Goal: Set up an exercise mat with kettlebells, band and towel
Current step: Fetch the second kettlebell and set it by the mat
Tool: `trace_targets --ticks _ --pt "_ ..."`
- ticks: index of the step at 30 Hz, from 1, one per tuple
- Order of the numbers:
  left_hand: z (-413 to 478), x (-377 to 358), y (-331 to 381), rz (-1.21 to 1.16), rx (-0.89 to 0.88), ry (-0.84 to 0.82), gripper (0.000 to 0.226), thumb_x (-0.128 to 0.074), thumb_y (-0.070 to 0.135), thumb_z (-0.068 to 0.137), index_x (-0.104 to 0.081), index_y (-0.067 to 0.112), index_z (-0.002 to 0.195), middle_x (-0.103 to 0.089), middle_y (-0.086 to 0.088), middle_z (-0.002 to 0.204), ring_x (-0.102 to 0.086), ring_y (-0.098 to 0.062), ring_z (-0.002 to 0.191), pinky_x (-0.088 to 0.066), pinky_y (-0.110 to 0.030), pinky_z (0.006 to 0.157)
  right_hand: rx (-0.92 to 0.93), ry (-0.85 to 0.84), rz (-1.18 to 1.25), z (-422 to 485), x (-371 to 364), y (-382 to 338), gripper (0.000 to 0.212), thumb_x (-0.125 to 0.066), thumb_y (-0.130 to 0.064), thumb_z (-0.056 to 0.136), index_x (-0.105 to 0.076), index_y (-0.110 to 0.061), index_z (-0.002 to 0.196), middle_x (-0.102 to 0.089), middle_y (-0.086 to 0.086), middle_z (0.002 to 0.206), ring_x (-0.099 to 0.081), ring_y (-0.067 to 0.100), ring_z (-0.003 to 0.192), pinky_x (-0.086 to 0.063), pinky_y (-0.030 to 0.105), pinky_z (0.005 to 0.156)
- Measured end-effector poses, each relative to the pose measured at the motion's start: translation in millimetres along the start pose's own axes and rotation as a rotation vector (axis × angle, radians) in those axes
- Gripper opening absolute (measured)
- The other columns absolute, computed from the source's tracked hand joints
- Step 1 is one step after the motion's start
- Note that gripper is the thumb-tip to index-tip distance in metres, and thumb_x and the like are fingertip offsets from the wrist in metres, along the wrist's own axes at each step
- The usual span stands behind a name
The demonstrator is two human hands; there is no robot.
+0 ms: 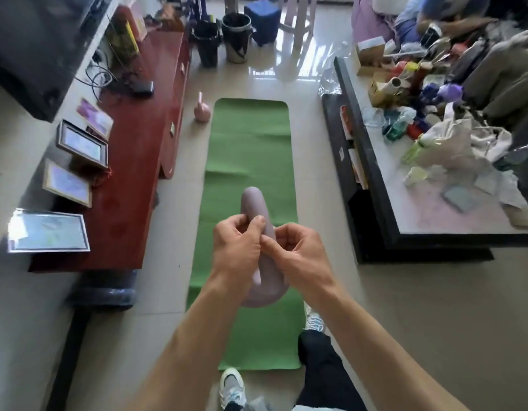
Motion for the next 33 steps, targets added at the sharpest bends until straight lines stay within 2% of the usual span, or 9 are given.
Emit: trace_targets --ticks 6,9,13,17,20,24,28,30,33 --pt "39 -77 74 -0.056 -0.053 0.031 0.022 -0.061 0.014 0.1 -0.073 -0.001 0.09 -0.078 -0.02 0.084 -0.077 -0.029 0.076 -0.061 -0.038 0.074 0.106 -0.075 0.107 69 68 -70 0.021 -0.084 -0.022 0.082 -0.066 -0.011 0.079 -0.068 -0.008 0.065 -0.065 0.003 0.057 -0.05 0.019 0.054" --pt "66 -122 104 -0.079 -0.058 0.066 0.02 -0.063 0.016 0.099 -0.074 0.001 0.093 -0.078 -0.022 0.089 -0.077 -0.035 0.085 -0.06 -0.045 0.084 0.131 -0.111 0.099 112 106 -98 0.022 -0.085 -0.022 0.081 -0.065 -0.015 0.076 -0.068 -0.008 0.064 -0.063 0.004 0.058 -0.051 0.021 0.056" --pt "101 -175 144 -0.133 -0.083 0.079 0.016 -0.065 0.016 0.095 -0.075 0.005 0.088 -0.077 -0.023 0.091 -0.075 -0.037 0.088 -0.058 -0.052 0.093 0.211 -0.136 0.057 167 153 -135 0.024 -0.086 -0.021 0.08 -0.063 -0.02 0.072 -0.066 -0.01 0.063 -0.061 0.004 0.057 -0.05 0.022 0.055" --pt "142 -223 176 -0.195 -0.078 0.082 0.017 -0.061 0.007 0.099 -0.07 -0.004 0.09 -0.074 -0.031 0.096 -0.074 -0.042 0.093 -0.057 -0.055 0.095 0.252 -0.093 -0.002 225 189 -157 0.023 -0.086 -0.025 0.079 -0.065 -0.02 0.072 -0.068 -0.007 0.066 -0.063 0.008 0.061 -0.052 0.029 0.057" --pt "181 -257 197 -0.221 -0.07 0.057 0.021 -0.06 0.007 0.1 -0.067 -0.012 0.096 -0.073 -0.035 0.1 -0.072 -0.048 0.098 -0.059 -0.053 0.093 0.242 -0.074 -0.027 273 212 -169 0.021 -0.086 -0.026 0.08 -0.068 -0.018 0.073 -0.07 -0.003 0.067 -0.065 0.012 0.063 -0.055 0.032 0.059" --pt "244 -292 214 -0.228 -0.043 0.05 0.026 -0.061 0.008 0.099 -0.065 -0.017 0.099 -0.074 -0.033 0.096 -0.073 -0.042 0.085 -0.063 -0.044 0.081 0.211 -0.052 -0.035 342 234 -177 0.021 -0.085 -0.027 0.081 -0.072 -0.01 0.081 -0.076 0.012 0.077 -0.072 0.025 0.069 -0.059 0.044 0.066" --pt "316 -311 232 -0.242 -0.035 0.074 0.033 -0.065 0.012 0.096 -0.061 -0.021 0.097 -0.07 -0.041 0.098 -0.073 -0.042 0.084 -0.059 -0.058 0.09 0.174 -0.051 -0.033 421 235 -182 0.019 -0.085 -0.026 0.081 -0.071 -0.014 0.075 -0.072 0.003 0.068 -0.066 0.015 0.063 -0.055 0.037 0.061" --pt "354 -315 240 -0.247 -0.036 0.103 0.033 -0.066 0.014 0.095 -0.062 -0.019 0.094 -0.069 -0.041 0.097 -0.073 -0.04 0.081 -0.058 -0.06 0.09 0.157 -0.055 -0.02 462 230 -188 0.022 -0.086 -0.025 0.08 -0.068 -0.015 0.071 -0.067 -0.002 0.062 -0.061 0.012 0.06 -0.05 0.032 0.058" --pt "409 -318 262 -0.246 -0.026 0.118 0.031 -0.063 0.013 0.097 -0.064 -0.017 0.097 -0.072 -0.037 0.096 -0.074 -0.048 0.091 -0.059 -0.06 0.089 0.139 -0.084 -0.021 521 219 -204 0.025 -0.087 -0.028 0.078 -0.069 -0.011 0.072 -0.067 0.0 0.064 -0.062 0.013 0.061 -0.05 0.033 0.06"
Point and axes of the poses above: each hand's wrist, its own z-axis towards the middle knuckle, its own x-axis out of the back of the hand, y = z × x, the point moved 8 cm from there along z, towards the middle knuckle
